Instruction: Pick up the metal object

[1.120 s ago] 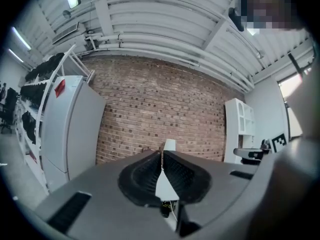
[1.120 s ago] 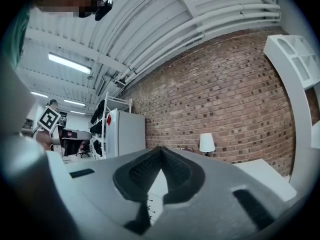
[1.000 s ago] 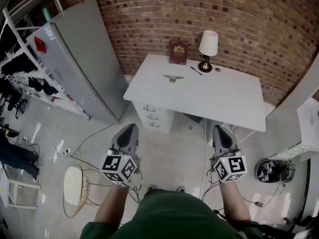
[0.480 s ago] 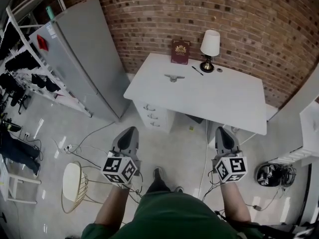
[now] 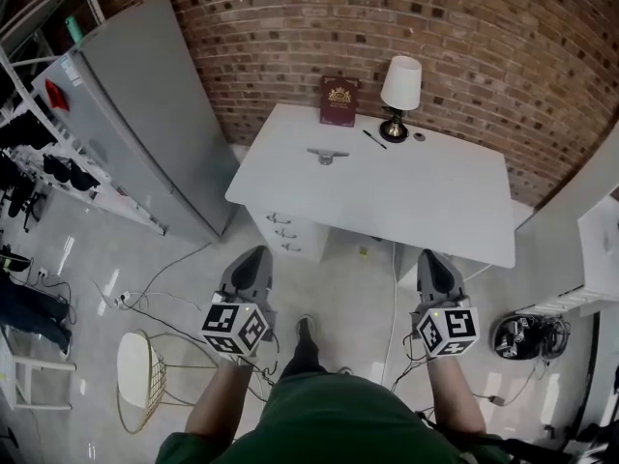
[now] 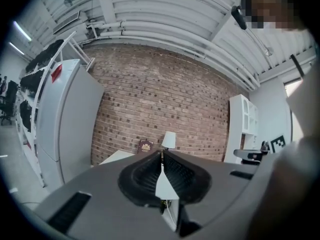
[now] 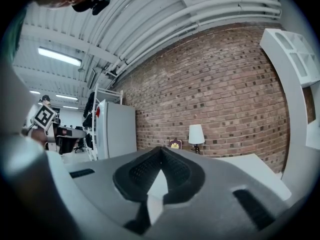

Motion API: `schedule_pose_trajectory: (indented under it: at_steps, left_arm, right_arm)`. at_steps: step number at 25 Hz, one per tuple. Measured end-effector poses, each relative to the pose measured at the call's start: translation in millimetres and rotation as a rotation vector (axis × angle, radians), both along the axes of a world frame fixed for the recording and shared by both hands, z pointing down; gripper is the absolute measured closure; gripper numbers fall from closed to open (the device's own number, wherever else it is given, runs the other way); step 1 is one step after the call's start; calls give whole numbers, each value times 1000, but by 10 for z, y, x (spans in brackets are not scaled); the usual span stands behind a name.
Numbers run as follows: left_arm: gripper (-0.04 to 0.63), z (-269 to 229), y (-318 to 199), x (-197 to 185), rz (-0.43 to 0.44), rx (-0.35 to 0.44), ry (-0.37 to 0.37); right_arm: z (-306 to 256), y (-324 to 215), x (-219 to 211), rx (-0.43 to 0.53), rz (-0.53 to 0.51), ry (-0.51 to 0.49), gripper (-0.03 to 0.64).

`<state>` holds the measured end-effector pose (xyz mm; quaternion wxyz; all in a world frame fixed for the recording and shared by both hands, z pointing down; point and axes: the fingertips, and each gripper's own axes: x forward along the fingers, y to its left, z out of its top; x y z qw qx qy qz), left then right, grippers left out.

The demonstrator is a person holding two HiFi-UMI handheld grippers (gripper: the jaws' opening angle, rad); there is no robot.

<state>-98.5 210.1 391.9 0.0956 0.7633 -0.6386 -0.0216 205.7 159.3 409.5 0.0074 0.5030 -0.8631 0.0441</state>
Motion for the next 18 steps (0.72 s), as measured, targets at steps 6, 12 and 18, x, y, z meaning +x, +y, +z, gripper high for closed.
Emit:
schedule_pose_trajectory:
  at_steps: [6, 12, 18]
  left_arm:
    - [581, 109, -645, -196, 41, -28, 28]
    - [581, 163, -1331, -446, 103, -46, 58]
    - [581, 335, -1799, -762, 146, -83, 100]
  right_arm:
    - [36, -512, -247, -19, 20, 27, 612]
    - [81, -1012, -574, -47, 55, 42, 612]
    - [200, -1422, -888, -82, 89, 68, 612]
